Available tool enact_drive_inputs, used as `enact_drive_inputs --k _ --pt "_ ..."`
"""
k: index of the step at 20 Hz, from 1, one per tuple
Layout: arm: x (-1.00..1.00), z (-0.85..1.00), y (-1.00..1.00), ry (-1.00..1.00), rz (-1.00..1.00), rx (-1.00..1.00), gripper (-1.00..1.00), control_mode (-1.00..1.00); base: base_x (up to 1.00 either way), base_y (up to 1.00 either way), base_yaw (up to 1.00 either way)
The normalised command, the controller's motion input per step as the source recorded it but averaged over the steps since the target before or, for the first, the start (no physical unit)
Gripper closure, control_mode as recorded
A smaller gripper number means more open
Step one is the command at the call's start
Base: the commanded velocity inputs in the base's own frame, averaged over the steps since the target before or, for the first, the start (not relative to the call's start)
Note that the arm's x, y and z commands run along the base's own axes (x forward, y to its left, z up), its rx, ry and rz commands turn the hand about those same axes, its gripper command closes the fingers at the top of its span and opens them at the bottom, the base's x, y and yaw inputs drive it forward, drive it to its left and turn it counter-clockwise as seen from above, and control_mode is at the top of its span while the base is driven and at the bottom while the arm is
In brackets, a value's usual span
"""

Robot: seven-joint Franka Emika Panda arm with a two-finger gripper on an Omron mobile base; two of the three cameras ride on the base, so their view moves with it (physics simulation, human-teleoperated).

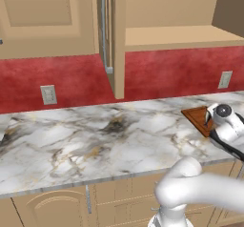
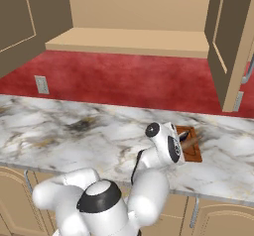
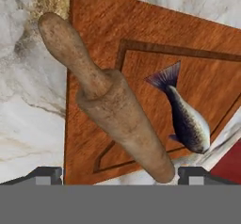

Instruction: Open the cabinet, retrieve the rolling pin, and place it next to the meat on the cutting board to prepare for tenderizing.

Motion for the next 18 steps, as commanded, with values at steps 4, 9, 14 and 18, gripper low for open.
enact_drive_inputs --k 4,9,14,18 --pt "-0.33 0.4 0.14 -0.12 -0.09 -0.02 -1.0 -1.0 0.0 0.0 0.0" --pt "-0.12 0.53 0.12 -0.1 -0.12 -0.04 -1.0 -1.0 0.0 0.0 0.0" --pt "-0.16 0.63 0.0 -0.11 -0.12 -0.05 -1.0 -1.0 0.0 0.0 0.0" --pt "-0.26 0.58 0.06 -0.12 -0.11 -0.05 -1.0 -1.0 0.0 0.0 0.0"
